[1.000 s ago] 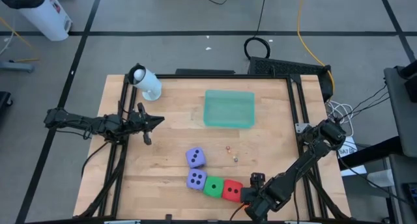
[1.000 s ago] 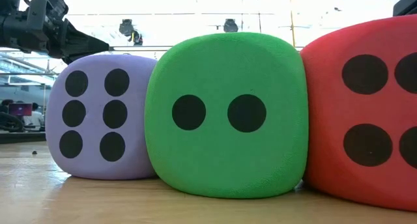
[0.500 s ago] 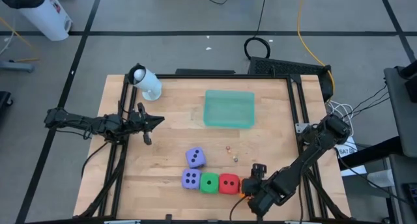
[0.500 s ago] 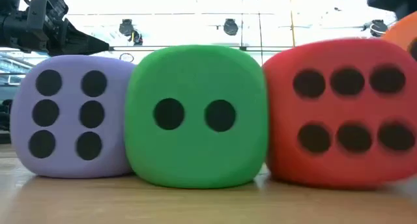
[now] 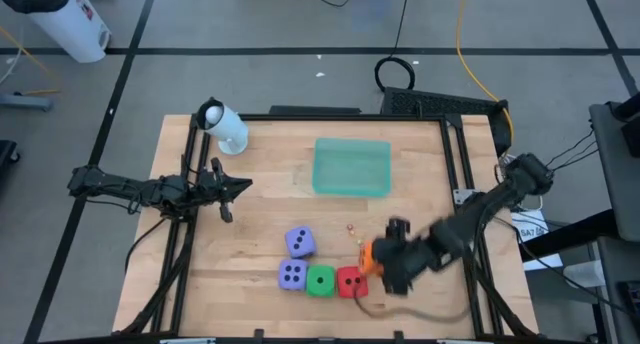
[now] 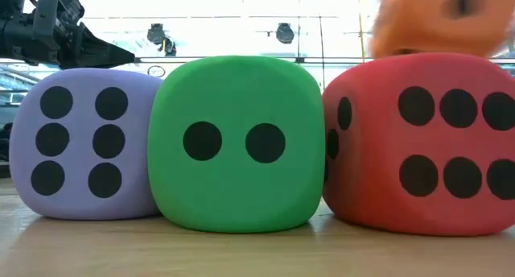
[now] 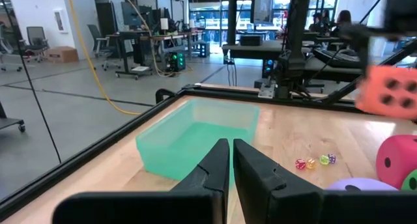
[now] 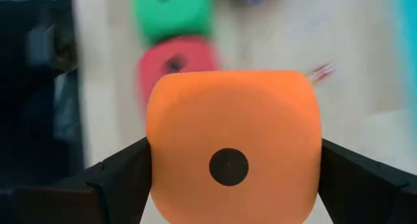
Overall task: Pick & Place Dice
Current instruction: Put the large orange die into the green bin
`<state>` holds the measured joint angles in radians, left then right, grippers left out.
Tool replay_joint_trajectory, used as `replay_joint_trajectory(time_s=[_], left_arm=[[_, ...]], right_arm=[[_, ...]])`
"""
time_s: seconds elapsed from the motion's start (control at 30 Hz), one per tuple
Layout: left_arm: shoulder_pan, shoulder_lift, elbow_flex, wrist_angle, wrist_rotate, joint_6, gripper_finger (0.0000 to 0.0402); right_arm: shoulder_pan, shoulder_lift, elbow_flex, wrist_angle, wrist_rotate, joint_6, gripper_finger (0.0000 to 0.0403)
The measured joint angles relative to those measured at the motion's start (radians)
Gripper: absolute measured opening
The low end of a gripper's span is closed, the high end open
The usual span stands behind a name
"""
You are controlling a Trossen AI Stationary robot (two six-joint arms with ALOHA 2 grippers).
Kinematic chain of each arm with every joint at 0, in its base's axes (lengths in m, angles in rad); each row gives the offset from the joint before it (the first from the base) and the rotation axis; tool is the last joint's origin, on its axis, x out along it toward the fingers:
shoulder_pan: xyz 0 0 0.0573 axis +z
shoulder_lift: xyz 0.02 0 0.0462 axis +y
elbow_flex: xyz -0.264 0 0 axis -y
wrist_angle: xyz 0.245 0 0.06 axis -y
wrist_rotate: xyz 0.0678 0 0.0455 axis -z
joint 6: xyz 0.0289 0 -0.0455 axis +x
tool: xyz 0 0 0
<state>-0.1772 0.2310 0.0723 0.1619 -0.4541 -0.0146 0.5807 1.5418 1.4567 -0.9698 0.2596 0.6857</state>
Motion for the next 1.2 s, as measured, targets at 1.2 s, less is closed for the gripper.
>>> replay_joint_trajectory(time_s=[1.2], left_arm=[[0.0, 0.233, 0.0, 0.06, -0.088, -0.145, 0.0033]], right_arm=[[-0.959, 0.448, 0.281, 0.239, -0.389, -1.027, 0.0352]])
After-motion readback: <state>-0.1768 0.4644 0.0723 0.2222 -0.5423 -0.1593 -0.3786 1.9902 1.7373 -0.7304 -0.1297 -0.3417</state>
